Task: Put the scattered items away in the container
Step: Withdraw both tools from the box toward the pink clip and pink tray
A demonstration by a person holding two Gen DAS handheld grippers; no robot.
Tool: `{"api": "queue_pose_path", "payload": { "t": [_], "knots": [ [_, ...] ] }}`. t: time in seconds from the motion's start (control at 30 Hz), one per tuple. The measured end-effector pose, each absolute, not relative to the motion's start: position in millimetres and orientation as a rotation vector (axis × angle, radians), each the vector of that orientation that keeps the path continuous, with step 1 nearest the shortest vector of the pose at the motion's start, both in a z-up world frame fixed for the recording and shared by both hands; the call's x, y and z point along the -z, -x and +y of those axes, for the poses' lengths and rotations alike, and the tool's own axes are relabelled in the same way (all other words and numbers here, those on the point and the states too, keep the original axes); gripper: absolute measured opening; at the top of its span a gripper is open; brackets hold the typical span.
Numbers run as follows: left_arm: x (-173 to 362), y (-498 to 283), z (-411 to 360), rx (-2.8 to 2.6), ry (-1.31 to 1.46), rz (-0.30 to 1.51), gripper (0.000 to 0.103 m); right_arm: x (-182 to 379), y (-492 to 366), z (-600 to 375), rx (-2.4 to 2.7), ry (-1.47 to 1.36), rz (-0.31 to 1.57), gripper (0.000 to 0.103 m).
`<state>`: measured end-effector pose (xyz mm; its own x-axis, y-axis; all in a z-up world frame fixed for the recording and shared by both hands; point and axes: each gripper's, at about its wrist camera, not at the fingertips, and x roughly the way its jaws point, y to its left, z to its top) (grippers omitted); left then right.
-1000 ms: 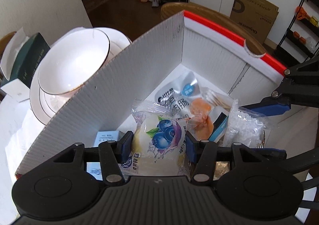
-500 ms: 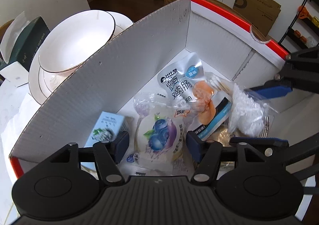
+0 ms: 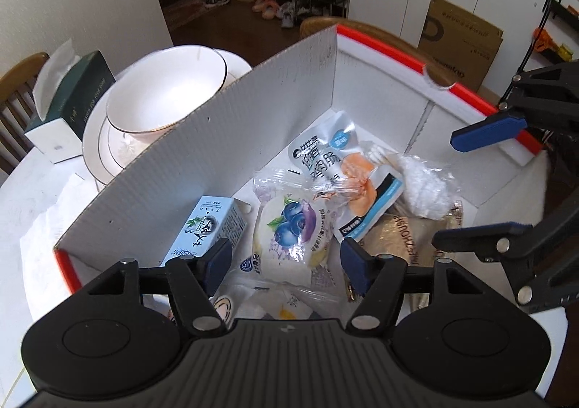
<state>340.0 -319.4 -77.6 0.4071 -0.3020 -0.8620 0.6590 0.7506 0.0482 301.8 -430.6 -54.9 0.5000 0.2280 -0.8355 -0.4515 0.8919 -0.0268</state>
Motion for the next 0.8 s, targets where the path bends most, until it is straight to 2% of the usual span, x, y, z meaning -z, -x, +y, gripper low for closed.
{"api": "queue_pose_path", "payload": {
  "t": [0.37,0.63,0.73,0.8],
  "knots": [
    [49.9,-308.7,-299.3,0.661,-0.341,0.918,0.065,31.3,-282.1,-428.5,-0.406,0.208,0.922,0.073],
    [34.6,-284.9,-279.9,0.684,-0.311,0.87,0.066,14.6,-263.4,-417.2,-0.388,0.188,0.886,0.08],
    [29.5,-276.6,-270.3,0.689,-0.294,0.846,0.075,8.7,-255.3,-413.5,-0.38,0.172,0.87,0.084],
    [25.8,-270.0,-263.9,0.694,-0.287,0.827,0.075,5.3,-250.6,-411.0,-0.375,0.156,0.861,0.085]
  ]
}}
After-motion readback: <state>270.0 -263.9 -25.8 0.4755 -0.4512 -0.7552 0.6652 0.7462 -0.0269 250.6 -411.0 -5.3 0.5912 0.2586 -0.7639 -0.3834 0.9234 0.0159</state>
